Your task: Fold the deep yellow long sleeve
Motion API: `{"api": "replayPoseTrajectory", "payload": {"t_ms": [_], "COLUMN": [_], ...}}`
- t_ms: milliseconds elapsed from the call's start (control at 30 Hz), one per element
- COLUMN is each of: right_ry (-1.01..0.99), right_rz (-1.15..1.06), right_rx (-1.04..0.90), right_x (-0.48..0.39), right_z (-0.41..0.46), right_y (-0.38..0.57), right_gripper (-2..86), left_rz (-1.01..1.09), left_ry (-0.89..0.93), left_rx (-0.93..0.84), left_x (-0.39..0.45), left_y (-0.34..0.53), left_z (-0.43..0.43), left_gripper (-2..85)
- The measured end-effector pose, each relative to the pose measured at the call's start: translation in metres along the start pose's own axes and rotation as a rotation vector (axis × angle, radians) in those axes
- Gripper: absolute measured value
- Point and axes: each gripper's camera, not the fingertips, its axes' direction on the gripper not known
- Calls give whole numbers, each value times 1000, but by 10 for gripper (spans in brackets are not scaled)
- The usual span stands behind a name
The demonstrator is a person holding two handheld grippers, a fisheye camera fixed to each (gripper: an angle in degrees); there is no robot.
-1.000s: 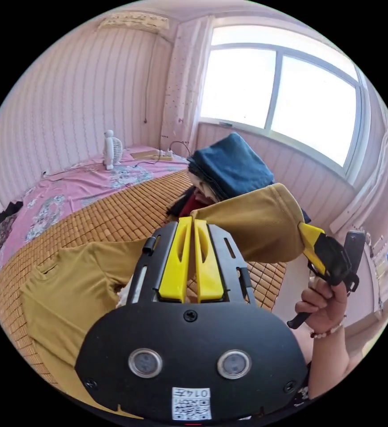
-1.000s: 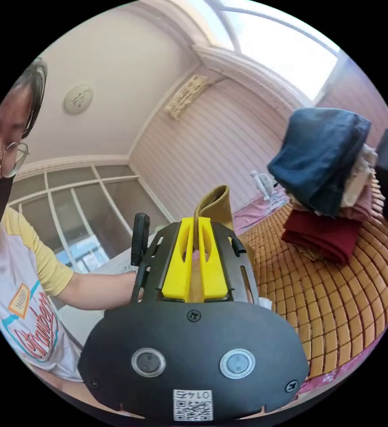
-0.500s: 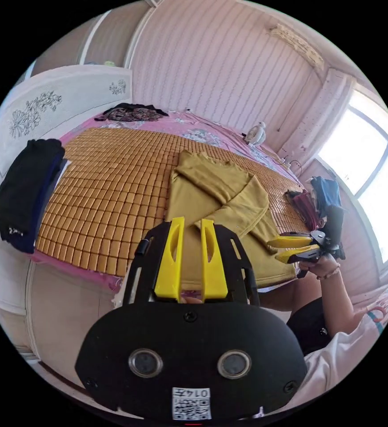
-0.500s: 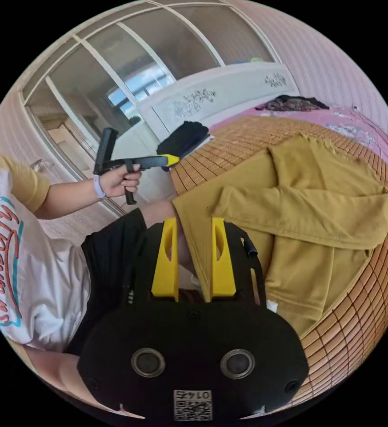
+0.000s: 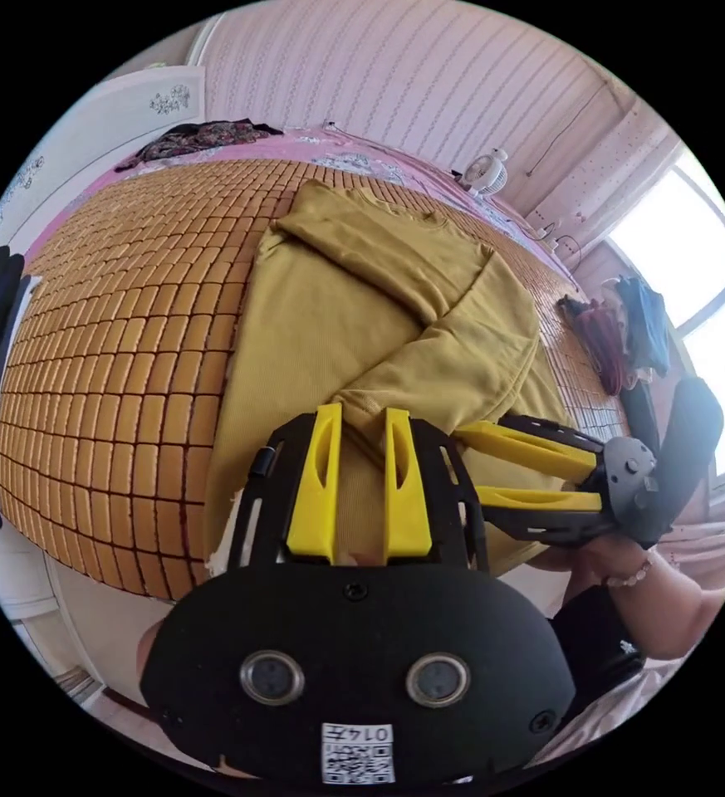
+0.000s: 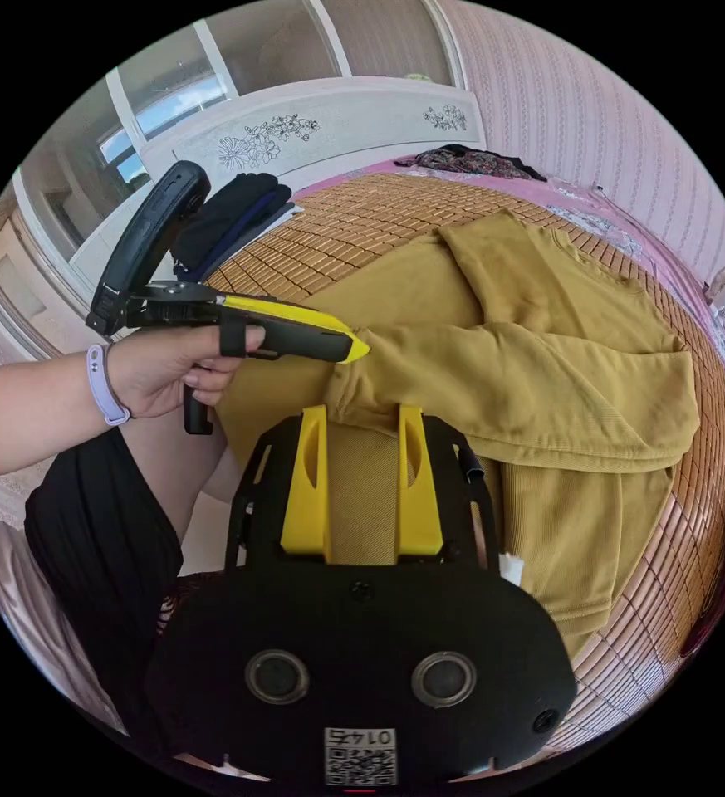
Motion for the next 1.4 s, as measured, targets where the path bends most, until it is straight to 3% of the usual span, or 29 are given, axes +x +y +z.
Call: {"api": "replayPoseTrajectory", "payload": {"t_ms": [133,300,567,733,967,1167,1400], "right_ry": [-9,-4,-118,28,338,220,264], "right_rz": [-8,-88,-66,47,324,554,419], "right_rx": [-48,199,97,180,194,72,-10], "right_x": [10,2,44,131,305,425,471], "right_z": [-5,-65,-41,-71,-84,-46,-36], "right_y": [-14,-18,-3,5,-30,-58,-74], "right_gripper": [40,27,71,80,107,106,43], "left_rz": [87,100,-21,-16,157,34,127], "left_ry": [22,112,98,70,-25,18,-86], "left_rx": [3,261,93,193,363,259,33], "left_x": [-6,-16,-75,-103,-114,-123,-99], "left_y": [0,23,43,10,-119,-217,-285], "left_z": [-3,-67,-21,-16,32,113,179], "left_gripper": [26,19,60,69,100,112,62]}}
